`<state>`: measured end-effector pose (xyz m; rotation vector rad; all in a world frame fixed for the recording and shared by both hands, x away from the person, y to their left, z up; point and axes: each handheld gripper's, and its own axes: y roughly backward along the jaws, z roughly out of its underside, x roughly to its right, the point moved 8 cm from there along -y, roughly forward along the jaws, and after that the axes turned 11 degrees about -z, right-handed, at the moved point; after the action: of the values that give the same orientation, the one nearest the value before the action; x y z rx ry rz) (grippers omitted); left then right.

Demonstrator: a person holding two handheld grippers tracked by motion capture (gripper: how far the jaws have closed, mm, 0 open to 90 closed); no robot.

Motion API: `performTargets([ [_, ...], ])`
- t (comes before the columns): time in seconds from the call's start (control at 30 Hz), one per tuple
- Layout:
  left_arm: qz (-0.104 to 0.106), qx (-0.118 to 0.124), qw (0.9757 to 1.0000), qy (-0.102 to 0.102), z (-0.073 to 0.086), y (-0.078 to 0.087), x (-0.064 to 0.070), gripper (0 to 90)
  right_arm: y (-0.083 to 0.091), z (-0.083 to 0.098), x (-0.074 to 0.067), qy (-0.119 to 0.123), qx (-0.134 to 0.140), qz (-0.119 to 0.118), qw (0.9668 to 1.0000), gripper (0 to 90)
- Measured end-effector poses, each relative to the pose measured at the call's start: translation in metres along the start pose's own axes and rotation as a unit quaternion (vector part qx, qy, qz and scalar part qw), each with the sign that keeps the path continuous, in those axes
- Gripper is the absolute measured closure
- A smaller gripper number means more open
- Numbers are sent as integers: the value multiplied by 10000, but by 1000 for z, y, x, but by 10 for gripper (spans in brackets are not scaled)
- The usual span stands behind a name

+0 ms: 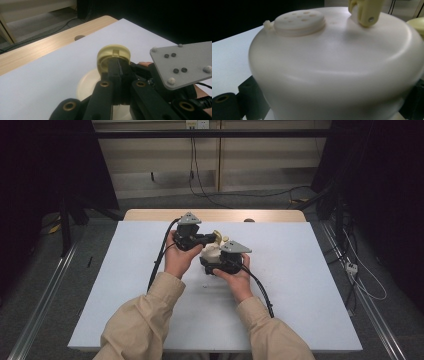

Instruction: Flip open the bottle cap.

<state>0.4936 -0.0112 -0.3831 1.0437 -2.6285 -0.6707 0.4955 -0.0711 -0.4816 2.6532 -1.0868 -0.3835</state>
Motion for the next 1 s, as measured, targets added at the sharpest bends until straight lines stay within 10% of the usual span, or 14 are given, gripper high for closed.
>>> performTargets([
  [1.0, 5, -6, 10000, 43, 1, -6, -2, 900, 0, 0, 0, -22, -5, -6, 10000, 61],
])
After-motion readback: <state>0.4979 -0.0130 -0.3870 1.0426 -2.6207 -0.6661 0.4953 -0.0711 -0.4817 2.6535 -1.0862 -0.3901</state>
